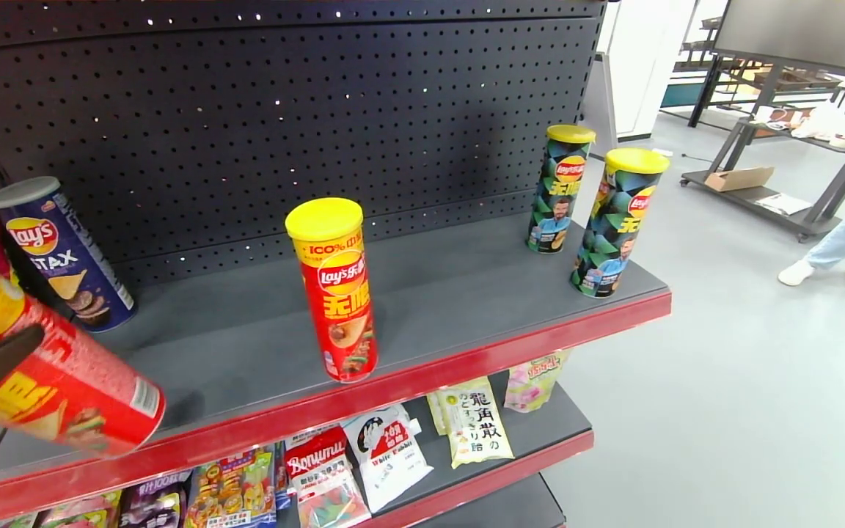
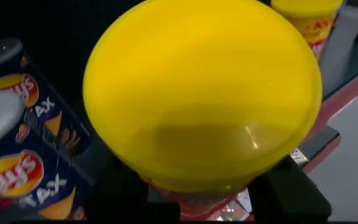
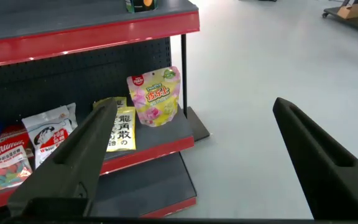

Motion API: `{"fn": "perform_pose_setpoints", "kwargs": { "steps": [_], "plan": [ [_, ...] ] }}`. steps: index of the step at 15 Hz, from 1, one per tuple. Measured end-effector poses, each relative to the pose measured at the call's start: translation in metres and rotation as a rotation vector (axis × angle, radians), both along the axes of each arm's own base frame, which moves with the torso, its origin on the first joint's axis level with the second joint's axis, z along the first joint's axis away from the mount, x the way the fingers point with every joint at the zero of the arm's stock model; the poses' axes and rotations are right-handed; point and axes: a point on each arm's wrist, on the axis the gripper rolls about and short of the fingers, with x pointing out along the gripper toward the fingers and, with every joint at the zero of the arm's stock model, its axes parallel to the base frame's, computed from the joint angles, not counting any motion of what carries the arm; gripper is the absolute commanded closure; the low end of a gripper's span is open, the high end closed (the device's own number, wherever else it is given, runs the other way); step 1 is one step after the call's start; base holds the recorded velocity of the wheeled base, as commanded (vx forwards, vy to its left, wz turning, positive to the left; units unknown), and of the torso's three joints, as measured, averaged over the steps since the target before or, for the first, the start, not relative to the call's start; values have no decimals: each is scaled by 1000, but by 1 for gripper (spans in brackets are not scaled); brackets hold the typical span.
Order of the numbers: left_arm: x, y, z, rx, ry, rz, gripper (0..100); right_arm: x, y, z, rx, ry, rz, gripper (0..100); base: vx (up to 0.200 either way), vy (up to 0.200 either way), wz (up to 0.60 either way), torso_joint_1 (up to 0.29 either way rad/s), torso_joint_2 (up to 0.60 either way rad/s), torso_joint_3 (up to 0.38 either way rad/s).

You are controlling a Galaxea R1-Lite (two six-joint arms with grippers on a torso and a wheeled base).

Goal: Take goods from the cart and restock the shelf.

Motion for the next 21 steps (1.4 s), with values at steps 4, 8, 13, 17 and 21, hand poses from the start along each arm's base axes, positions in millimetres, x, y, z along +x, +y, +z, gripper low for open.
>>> {"fn": "perform_pose_setpoints", "kwargs": {
  "steps": [4, 8, 13, 17, 21],
  "plan": [
    [70, -9, 11, -34, 7, -67, 100, 0, 0, 0, -1, 0, 0, 0, 0, 0, 0, 0, 0, 0],
    [128, -24, 12, -68, 76, -131, 100, 0, 0, 0, 0, 0, 0, 0, 0, 0, 0, 0, 0, 0],
    [196, -44, 15, -66, 138, -162, 100, 0, 0, 0, 0, 0, 0, 0, 0, 0, 0, 0, 0, 0],
    [232, -61, 9, -63, 158, -194, 100, 0, 0, 0, 0, 0, 0, 0, 0, 0, 0, 0, 0, 0],
    [257, -71, -2, -58, 181, -206, 100, 0, 0, 0, 0, 0, 0, 0, 0, 0, 0, 0, 0, 0]
  ]
}}
